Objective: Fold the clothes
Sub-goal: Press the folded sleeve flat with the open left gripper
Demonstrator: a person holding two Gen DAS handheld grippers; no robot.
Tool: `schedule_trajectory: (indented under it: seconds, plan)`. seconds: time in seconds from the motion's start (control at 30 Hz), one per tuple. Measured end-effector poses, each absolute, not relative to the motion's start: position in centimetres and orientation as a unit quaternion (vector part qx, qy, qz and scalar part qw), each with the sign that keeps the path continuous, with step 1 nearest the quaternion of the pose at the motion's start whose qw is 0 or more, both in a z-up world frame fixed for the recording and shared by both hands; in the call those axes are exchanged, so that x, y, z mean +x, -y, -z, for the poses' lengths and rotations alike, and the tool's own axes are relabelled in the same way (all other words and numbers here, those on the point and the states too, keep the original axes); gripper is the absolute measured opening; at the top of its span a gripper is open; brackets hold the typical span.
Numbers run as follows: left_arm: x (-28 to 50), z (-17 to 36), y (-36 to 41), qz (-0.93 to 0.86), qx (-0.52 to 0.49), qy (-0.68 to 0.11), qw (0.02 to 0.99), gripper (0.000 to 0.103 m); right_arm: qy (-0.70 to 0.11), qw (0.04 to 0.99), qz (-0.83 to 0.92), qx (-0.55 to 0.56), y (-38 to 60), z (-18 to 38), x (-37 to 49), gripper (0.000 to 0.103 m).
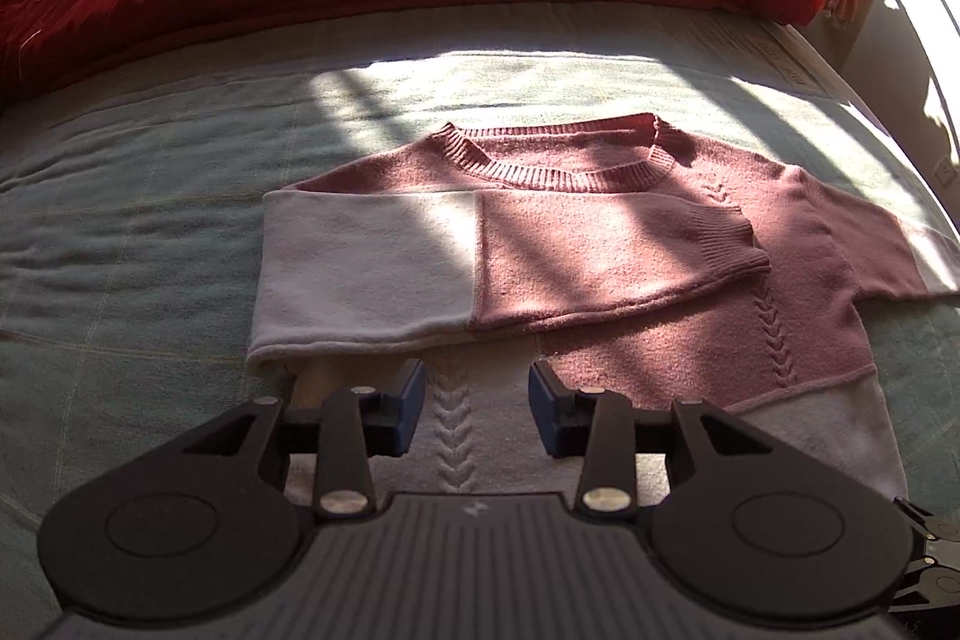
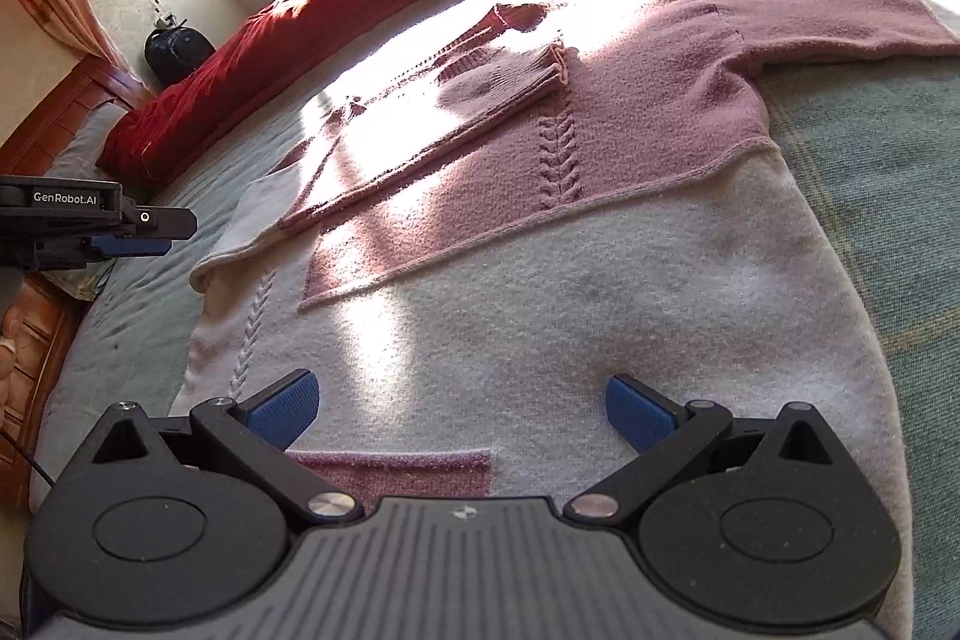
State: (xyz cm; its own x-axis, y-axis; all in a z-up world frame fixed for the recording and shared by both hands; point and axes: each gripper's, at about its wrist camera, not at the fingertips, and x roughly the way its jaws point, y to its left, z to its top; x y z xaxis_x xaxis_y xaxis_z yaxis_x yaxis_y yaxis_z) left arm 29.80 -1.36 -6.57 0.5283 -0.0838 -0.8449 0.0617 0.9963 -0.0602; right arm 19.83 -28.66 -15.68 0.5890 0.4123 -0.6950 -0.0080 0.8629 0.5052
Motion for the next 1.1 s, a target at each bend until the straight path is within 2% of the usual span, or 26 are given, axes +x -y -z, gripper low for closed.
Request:
schedule_trajectory:
  seconds: [0.23, 0.5, 0.57, 0.77, 0.97, 1.1]
  plan:
    - [30.9, 10.2, -4.2, 0.046, -0.145, -0.505, 0.849, 0.04, -0.438, 0.868, -0.108, 0.207, 27.6, 15.7, 20.2, 0.103]
    - [34.2, 13.9, -7.2, 0.029, -0.224, -0.499, 0.836, 0.041, -0.433, 0.866, -0.101, 0.229, 28.1, 15.9, 20.4, 0.103]
    - [34.9, 15.0, -7.9, 0.028, -0.246, -0.51, 0.824, 0.045, -0.433, 0.868, -0.1, 0.221, 27.8, 15.8, 20.4, 0.103]
    - [35.4, 14.6, -8.7, 0.019, -0.273, -0.457, 0.846, 0.045, -0.432, 0.878, -0.094, 0.184, 26.7, 15.9, 20.2, 0.103]
    - [36.3, 15.4, -9.5, 0.007, -0.252, -0.473, 0.844, 0.045, -0.431, 0.882, -0.093, 0.167, 26.3, 15.9, 20.2, 0.103]
    - [35.8, 16.1, -9.6, 0.013, -0.203, -0.484, 0.851, 0.042, -0.43, 0.882, -0.094, 0.168, 26.4, 16.0, 20.2, 0.103]
